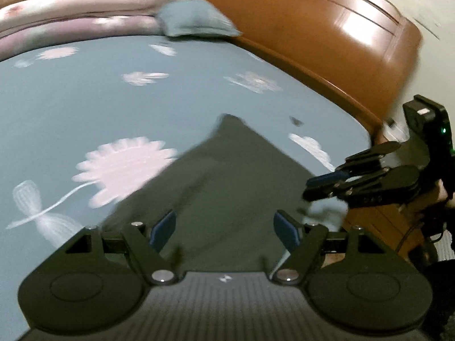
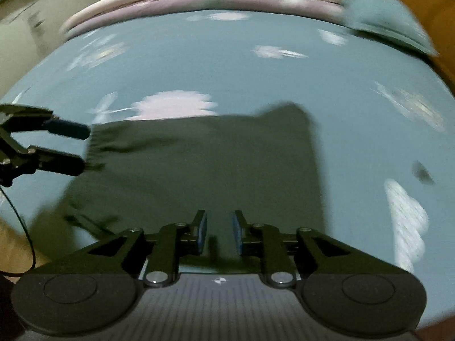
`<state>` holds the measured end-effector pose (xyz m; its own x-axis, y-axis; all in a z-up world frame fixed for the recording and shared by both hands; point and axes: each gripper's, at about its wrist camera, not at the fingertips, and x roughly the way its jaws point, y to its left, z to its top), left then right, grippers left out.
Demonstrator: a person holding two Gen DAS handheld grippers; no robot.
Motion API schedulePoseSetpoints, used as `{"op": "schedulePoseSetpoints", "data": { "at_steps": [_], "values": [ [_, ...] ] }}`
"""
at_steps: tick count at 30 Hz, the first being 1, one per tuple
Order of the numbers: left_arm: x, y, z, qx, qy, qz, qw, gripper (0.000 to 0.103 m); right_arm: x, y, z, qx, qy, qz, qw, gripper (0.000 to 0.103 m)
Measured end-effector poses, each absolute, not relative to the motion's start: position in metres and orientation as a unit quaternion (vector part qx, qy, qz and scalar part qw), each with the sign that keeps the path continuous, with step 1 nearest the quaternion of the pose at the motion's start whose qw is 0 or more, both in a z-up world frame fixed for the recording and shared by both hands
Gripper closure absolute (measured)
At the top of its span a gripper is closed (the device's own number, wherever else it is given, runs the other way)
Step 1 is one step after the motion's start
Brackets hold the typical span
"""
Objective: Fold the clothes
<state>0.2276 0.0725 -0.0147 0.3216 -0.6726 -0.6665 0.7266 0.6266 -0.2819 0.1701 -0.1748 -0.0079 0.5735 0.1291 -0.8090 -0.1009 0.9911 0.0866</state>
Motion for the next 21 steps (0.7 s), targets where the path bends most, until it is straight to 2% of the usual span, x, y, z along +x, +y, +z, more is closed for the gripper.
{"op": "schedulePoseSetpoints", "data": {
  "at_steps": [5, 8, 14, 19, 20, 21],
  "values": [
    [0.238, 0.045, -0.048, 0.05, 0.444, -0.427, 0.786, 0.026, 0.127, -0.228, -0.01, 0.047, 0.449, -0.027, 0.892, 0.079],
    [0.243, 0.052, -0.061, 0.038, 0.468, -0.404, 0.785, 0.026, 0.115, -0.238, -0.019, 0.013, 0.446, -0.049, 0.894, 0.071],
    [0.248, 0.037, -0.039, 0.053, 0.457, -0.377, 0.804, 0.026, 0.117, -0.241, -0.041, -0.034, 0.434, -0.03, 0.9, 0.062],
    [0.236, 0.008, -0.032, 0.064, 0.456, -0.367, 0.808, 0.025, 0.127, -0.242, -0.046, -0.046, 0.398, 0.015, 0.916, 0.064],
    [0.234, 0.005, -0.036, 0.063, 0.461, -0.358, 0.809, 0.025, 0.132, -0.242, -0.045, -0.04, 0.387, 0.032, 0.921, 0.067],
    [0.233, 0.005, -0.042, 0.058, 0.468, -0.343, 0.812, 0.025, 0.137, -0.243, -0.044, -0.033, 0.375, 0.048, 0.925, 0.075]
  ]
}}
